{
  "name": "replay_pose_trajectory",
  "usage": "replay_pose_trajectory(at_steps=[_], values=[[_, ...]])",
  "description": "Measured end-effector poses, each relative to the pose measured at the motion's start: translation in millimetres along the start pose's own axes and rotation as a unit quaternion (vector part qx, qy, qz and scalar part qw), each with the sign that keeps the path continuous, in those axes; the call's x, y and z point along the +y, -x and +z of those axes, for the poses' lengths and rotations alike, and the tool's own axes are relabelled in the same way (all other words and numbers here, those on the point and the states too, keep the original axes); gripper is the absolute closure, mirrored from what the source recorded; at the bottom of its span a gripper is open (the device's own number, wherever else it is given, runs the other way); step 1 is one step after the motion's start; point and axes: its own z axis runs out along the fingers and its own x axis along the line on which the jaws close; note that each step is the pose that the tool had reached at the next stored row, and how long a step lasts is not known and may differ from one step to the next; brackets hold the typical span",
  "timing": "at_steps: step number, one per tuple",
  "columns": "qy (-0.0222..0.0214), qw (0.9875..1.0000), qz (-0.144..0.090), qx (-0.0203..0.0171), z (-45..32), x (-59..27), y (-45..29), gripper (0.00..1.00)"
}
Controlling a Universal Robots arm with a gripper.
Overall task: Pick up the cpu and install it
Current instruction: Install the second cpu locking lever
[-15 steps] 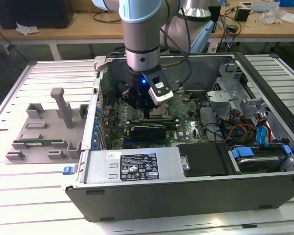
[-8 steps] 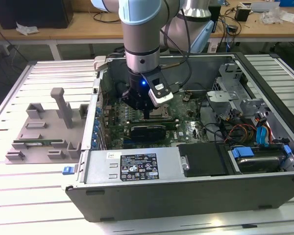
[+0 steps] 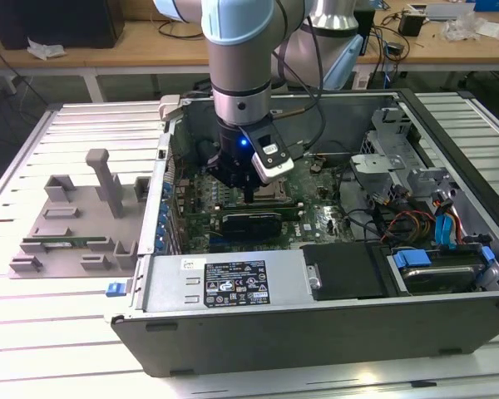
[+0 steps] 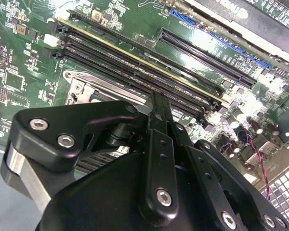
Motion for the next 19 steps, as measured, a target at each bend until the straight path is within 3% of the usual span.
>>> replay_pose_trajectory(at_steps=[7,19], values=[[0.0000,1.0000,0.000,0.0000,0.5,0.0,0.0,0.89],[0.0002,1.0000,0.000,0.0001,9.7,-0.4,-2.1,0.89]])
